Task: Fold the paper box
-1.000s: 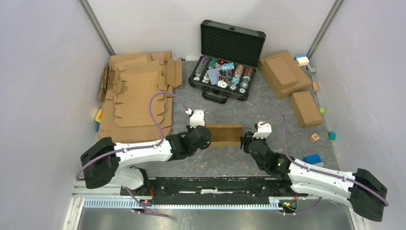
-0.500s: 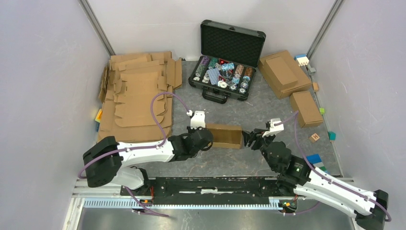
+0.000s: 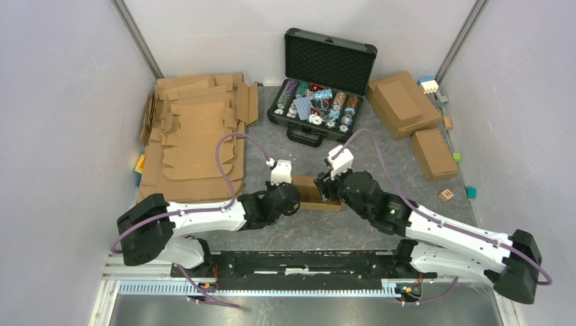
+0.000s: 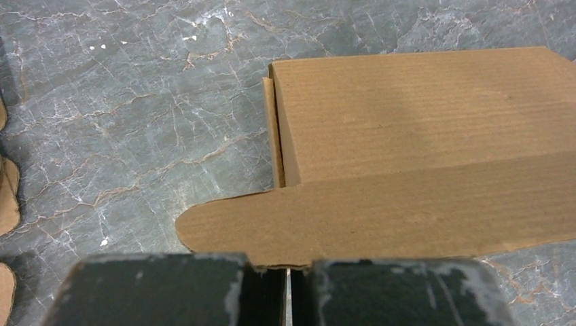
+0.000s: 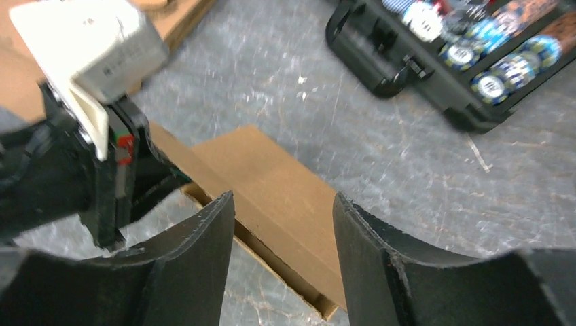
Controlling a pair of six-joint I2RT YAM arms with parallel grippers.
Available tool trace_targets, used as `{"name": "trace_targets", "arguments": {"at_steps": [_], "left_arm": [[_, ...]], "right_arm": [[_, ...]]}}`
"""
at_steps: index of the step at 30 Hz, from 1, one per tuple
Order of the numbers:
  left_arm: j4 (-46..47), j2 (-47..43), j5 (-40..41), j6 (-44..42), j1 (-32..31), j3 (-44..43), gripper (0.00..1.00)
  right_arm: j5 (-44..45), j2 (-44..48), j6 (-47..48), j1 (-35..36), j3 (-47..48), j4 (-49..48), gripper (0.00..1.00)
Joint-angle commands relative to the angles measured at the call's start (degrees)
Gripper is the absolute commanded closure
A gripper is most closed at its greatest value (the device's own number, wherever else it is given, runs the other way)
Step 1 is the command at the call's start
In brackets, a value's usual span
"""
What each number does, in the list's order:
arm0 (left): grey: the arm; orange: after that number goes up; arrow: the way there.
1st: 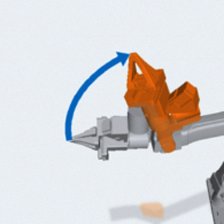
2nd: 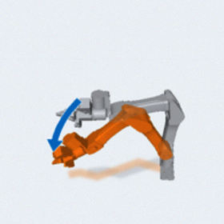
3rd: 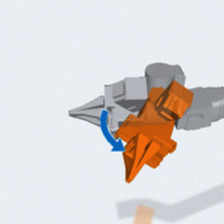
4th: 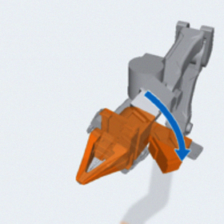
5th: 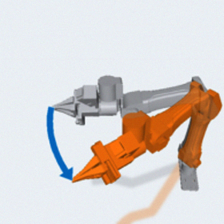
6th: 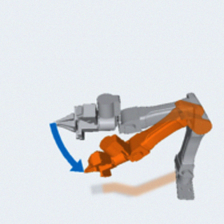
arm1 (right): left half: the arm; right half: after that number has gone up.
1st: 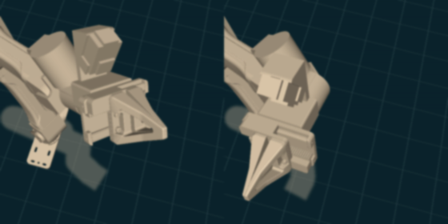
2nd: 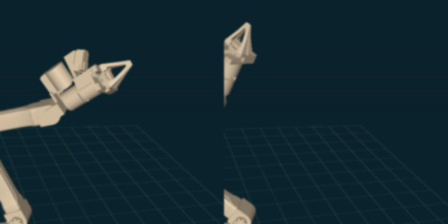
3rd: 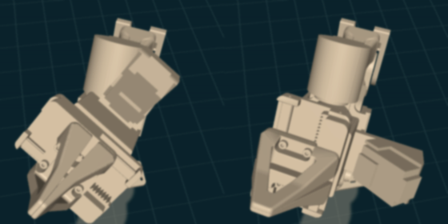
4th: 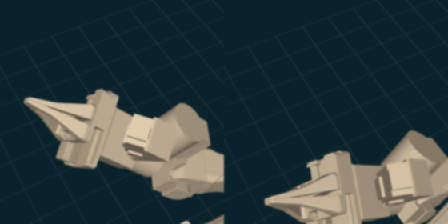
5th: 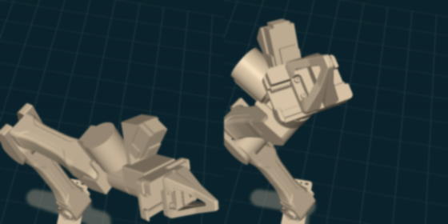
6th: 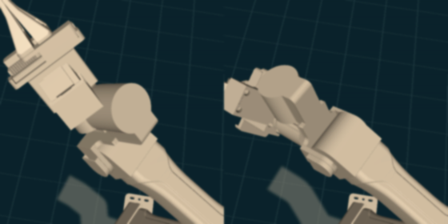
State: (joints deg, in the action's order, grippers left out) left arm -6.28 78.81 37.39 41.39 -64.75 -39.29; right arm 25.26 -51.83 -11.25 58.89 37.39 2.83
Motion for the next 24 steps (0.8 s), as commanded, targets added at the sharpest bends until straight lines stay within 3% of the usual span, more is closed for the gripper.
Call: {"name": "trace_targets", "arguments": {"at_steps": [1,7,13,20,24], "left_arm": [[0.4,-1.9,-2.0,-1.9,-0.4,1.6,0.95],[-4.1,-5.0,-5.8,-2.1,-0.3,2.0,0.88],[-13.3,-10.1,-8.8,-0.5,-0.4,0.6,0.72],[-22.3,-18.7,-11.0,-1.0,0.3,-3.3,0.70],[-22.6,-18.9,-23.2,-4.5,6.8,-8.2,0.75]], "right_arm": [[-7.0,-4.0,1.8,0.1,1.7,2.3,0.42],[-10.9,-7.5,2.1,0.1,0.7,3.3,0.42],[-11.8,-9.9,1.7,0.1,-0.4,3.0,0.52],[-13.4,-10.6,0.4,-0.4,-3.2,0.9,0.52],[-15.7,-11.0,-0.8,-0.9,-4.1,0.2,0.52]]}}
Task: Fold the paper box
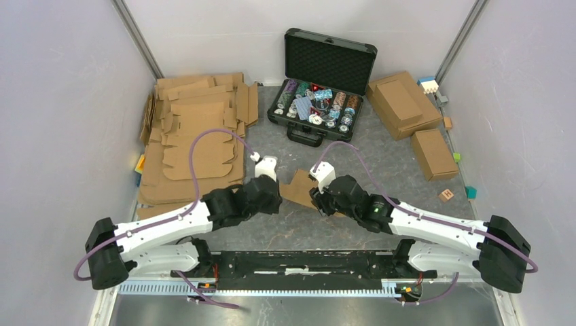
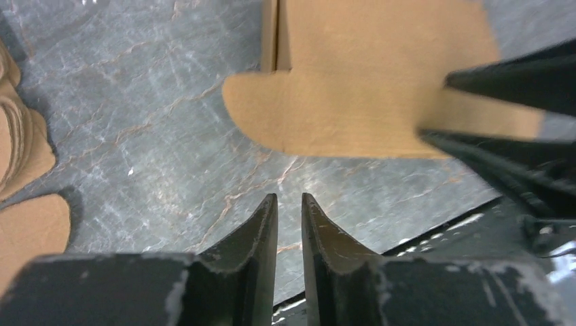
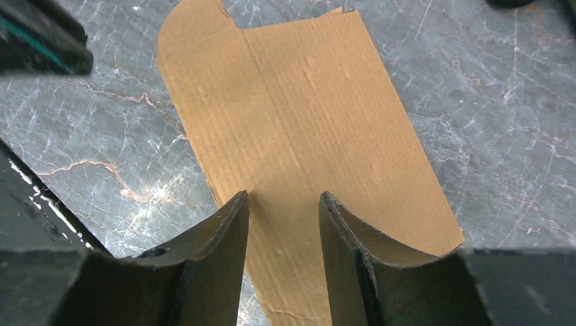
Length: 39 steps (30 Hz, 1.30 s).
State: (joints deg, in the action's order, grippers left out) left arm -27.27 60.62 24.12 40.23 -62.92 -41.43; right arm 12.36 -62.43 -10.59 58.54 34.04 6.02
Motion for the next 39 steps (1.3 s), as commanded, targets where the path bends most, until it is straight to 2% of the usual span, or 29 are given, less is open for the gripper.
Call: {"name": "trace_targets", "arguments": {"at_steps": [1,7,11,17,23,31,34,37,39], "left_arm": [[-1.5,-0.4,-11.2,-4.1,6.1,-7.2,0.75],[0.6,6.6,-15.7,-8.8,10.9,-14.2,0.72],[2.5,14.1,-19.4,-9.3,13.0,-18.1,0.73],[6.9,23.8,-21.6,-9.6,13.9,-19.7,0.77],[10.5,31.4,-22.9,-8.9,14.4,-17.5,0.84],[12.2,33.2,-23.4,-8.5,14.4,-15.0,0.86],[11.3,32.0,-23.0,-8.8,14.4,-15.2,0.86],[10.1,29.2,-22.2,-9.1,14.4,-15.4,0.85],[9.2,26.7,-21.1,-9.4,14.4,-15.5,0.83]], "right_arm": [[-3.3,-0.5,-1.7,-0.8,-1.0,-3.2,0.52],[-9.0,-0.2,-4.6,-2.7,-5.6,-8.0,0.46],[-11.7,-0.3,-5.7,-4.3,-7.4,-9.5,0.46],[-12.3,-0.2,-6.0,-5.5,-8.0,-9.6,0.46],[-12.1,2.3,-5.6,-6.7,-6.7,-7.6,0.47],[-3.7,7.5,-5.9,-8.1,-3.4,-0.3,0.47],[-3.8,6.9,-6.0,-8.4,-3.9,0.6,0.53],[-5.1,4.7,-6.6,-8.4,-4.8,1.1,0.65],[-5.4,3.6,-7.0,-8.4,-5.7,0.9,0.68]]}}
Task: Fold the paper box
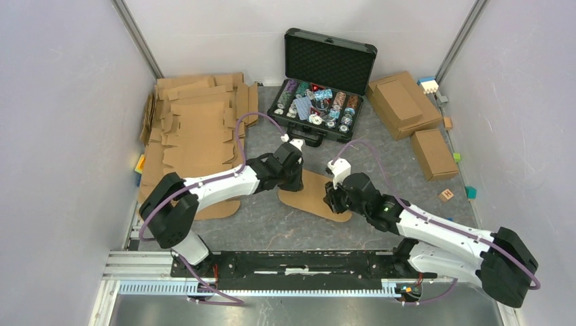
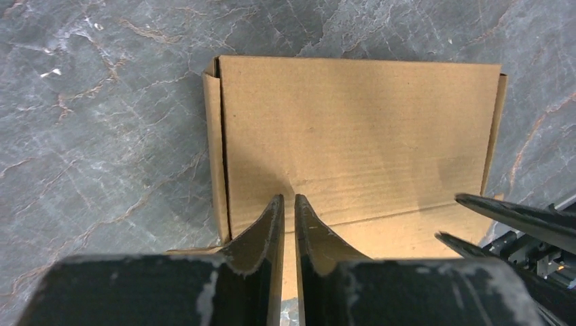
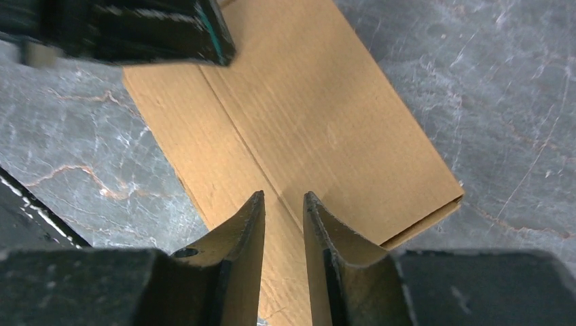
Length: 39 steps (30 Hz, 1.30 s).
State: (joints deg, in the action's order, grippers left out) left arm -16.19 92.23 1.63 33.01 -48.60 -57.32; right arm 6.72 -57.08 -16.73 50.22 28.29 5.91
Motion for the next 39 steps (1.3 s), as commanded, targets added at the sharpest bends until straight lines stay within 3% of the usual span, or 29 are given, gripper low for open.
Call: {"name": "trace_targets", "arguments": {"at_steps": [1,10,14,20,29,39], "left_arm": [[-2.5,-5.9,1.9,-2.4,0.1,0.3,0.80],[-6.0,-6.7,4.8,-4.9,1.5,-0.4,0.53],[-4.7,-4.7,5.1,-5.6,1.7,-0.1,0.44],[-2.9,-0.6,3.3,-7.0,1.8,-0.3,0.45],[-2.3,1.0,3.0,-8.3,1.8,-0.3,0.55],[-0.1,1.2,-2.8,-10.0,1.8,0.0,0.70]], "right_arm": [[0.1,-2.2,-1.1,-0.1,-0.6,0.6,0.68],[1.3,-1.0,-0.7,-0.4,0.4,2.5,0.68],[4.6,1.3,-1.4,-0.9,1.9,5.9,0.62],[9.8,5.2,-6.6,-3.0,0.7,10.1,0.52],[4.6,6.6,-11.8,-8.1,-5.3,5.2,0.47],[-2.3,4.0,-13.3,-9.4,-7.1,0.2,0.73]]}}
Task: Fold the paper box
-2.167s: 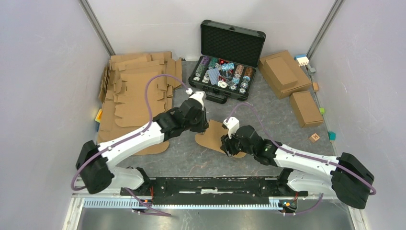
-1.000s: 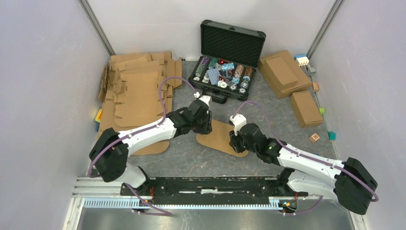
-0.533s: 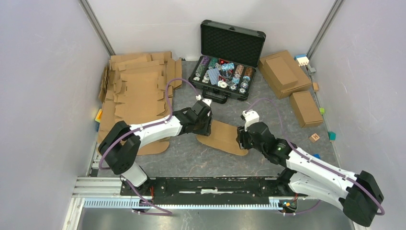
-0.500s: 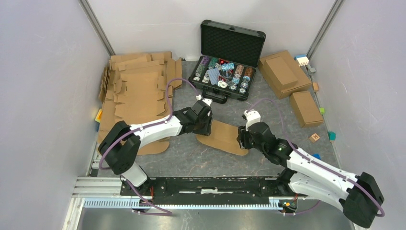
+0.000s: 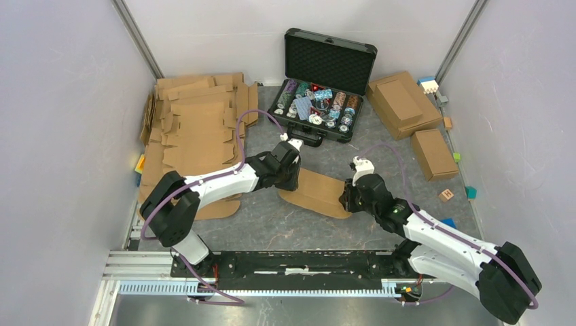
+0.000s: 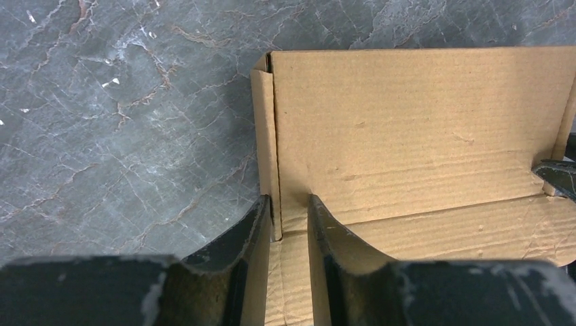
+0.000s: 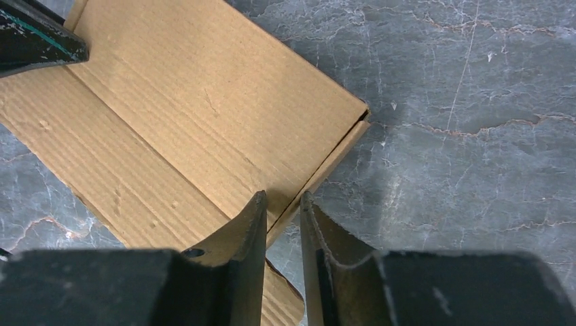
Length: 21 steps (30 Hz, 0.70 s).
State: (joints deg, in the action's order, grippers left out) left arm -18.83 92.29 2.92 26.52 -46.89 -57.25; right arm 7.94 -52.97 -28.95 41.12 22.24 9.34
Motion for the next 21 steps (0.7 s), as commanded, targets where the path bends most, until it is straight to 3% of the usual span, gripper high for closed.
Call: {"name": "trace_targets", "arguments": {"at_steps": [1,8,12,14,18,21], "left_arm": [[2.7,1.3,-4.6,-3.6,0.1,-0.2,0.71],[3.3,1.5,-7.4,-4.5,0.2,-0.2,0.76],[2.6,1.5,-5.5,-5.0,0.1,-0.3,0.76],[3.1,1.0,-4.7,-5.5,0.1,0.1,0.76],[4.0,0.6,-5.0,-7.2,0.2,0.4,0.76],[3.6,1.1,-5.4,-8.6,0.1,0.1,0.76]], "right_arm": [[-3.7,0.0,-1.0,-0.3,-0.9,-3.3,0.75],[-9.3,0.2,0.7,-0.3,-0.4,-3.9,0.78],[-10.5,0.2,3.7,-0.3,1.8,-0.7,0.72],[-5.8,0.9,6.1,-0.3,3.9,3.8,0.66],[1.0,2.8,12.1,-0.3,8.4,9.8,0.41],[0.8,2.5,15.9,-0.2,11.4,11.3,0.02]]}}
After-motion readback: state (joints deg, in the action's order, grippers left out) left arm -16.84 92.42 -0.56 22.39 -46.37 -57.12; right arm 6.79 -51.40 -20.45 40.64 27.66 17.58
